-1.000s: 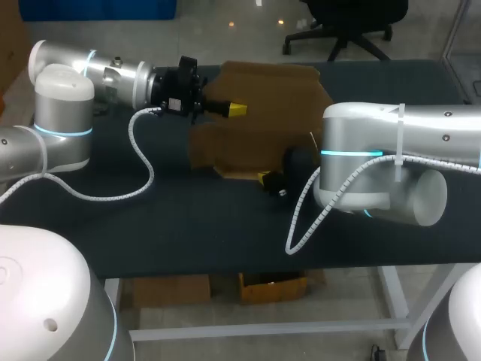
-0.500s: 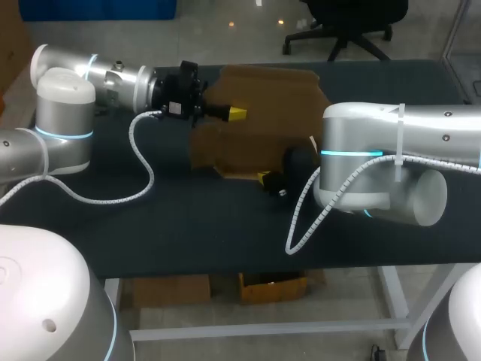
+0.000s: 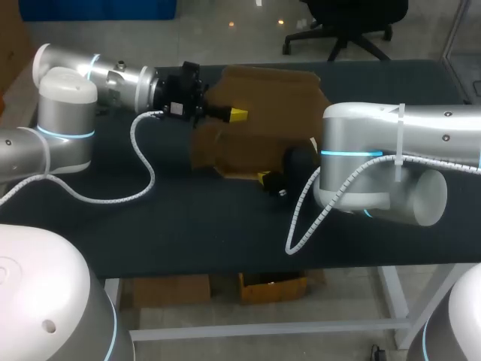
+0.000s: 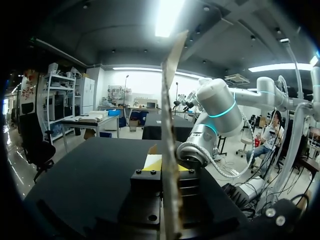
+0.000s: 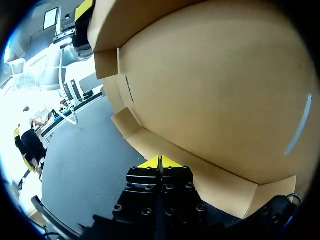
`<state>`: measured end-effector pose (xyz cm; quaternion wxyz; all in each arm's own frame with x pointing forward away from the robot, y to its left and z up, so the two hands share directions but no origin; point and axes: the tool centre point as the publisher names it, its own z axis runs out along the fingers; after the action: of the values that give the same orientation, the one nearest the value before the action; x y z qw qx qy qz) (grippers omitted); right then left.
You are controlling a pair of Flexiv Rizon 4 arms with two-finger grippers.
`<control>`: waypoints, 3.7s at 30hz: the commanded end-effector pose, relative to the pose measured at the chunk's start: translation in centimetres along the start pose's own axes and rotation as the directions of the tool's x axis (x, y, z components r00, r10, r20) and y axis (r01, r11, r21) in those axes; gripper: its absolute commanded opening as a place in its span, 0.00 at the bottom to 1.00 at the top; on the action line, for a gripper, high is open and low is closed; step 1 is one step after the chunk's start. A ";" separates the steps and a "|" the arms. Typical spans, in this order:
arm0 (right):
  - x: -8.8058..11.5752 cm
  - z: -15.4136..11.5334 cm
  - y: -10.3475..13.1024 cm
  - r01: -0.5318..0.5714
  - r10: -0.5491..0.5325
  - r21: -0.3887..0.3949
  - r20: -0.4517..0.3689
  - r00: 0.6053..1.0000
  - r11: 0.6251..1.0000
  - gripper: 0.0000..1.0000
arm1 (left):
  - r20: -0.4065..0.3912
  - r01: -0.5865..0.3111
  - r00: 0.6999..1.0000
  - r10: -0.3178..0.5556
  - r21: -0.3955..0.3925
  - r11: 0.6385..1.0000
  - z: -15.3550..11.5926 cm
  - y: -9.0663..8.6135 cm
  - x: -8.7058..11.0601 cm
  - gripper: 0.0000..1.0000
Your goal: Assemble the packaging by folding the flat box into shape, placing the metal phone stand inside, and closing the box properly
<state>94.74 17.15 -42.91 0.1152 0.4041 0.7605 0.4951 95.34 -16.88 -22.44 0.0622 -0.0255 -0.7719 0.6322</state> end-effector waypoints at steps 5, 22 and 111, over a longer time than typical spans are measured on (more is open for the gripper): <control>-0.1 0.5 -0.4 0.000 0.000 -0.002 0.006 1.000 1.000 0.00 | 0.002 -0.002 1.000 0.002 0.001 1.000 0.1 0.2 -0.1 0.00; -0.1 0.5 -0.4 0.000 0.000 -0.002 0.006 1.000 1.000 0.00 | 0.009 0.000 1.000 0.000 0.003 1.000 0.0 0.3 0.2 0.00; -2.4 -24.0 -2.7 0.254 -0.254 -0.032 -0.015 0.967 0.967 0.36 | 0.008 -0.002 1.000 0.002 0.002 1.000 0.0 0.3 0.2 0.00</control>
<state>81.13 -0.03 -34.17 0.2047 0.3164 0.7941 0.4770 95.18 -16.78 -22.53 0.0590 -0.0236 -0.7714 0.6332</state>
